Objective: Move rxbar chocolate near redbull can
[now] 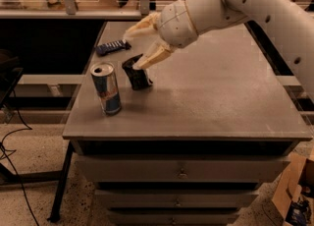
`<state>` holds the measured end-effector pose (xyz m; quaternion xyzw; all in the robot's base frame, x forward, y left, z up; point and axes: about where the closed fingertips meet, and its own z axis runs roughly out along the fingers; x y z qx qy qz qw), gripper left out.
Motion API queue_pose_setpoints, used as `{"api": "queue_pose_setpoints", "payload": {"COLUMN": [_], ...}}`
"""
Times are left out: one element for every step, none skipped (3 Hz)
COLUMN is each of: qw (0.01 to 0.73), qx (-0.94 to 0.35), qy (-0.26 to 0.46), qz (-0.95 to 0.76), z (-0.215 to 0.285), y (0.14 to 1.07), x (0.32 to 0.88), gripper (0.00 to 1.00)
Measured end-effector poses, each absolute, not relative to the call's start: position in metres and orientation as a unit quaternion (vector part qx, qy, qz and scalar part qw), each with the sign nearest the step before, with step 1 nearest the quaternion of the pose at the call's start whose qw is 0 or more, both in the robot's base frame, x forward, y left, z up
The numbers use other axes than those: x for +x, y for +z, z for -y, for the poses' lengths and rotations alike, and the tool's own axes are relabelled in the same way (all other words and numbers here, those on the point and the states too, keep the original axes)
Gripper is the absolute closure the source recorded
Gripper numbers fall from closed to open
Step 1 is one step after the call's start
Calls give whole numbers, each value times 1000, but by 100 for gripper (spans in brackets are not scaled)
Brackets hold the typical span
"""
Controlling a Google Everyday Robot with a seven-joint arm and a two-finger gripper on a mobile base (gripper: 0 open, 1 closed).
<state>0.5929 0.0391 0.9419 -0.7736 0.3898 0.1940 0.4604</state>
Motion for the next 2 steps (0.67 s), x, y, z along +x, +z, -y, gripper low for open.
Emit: {"api": "queue_pose_setpoints", "payload": {"qw": [458,458], "qx": [-776,-776], "qy": [197,197], "qz": [-387,-387], "z": [-41,-41], "y": [941,941], "x": [591,591], "gripper": [0,0]}}
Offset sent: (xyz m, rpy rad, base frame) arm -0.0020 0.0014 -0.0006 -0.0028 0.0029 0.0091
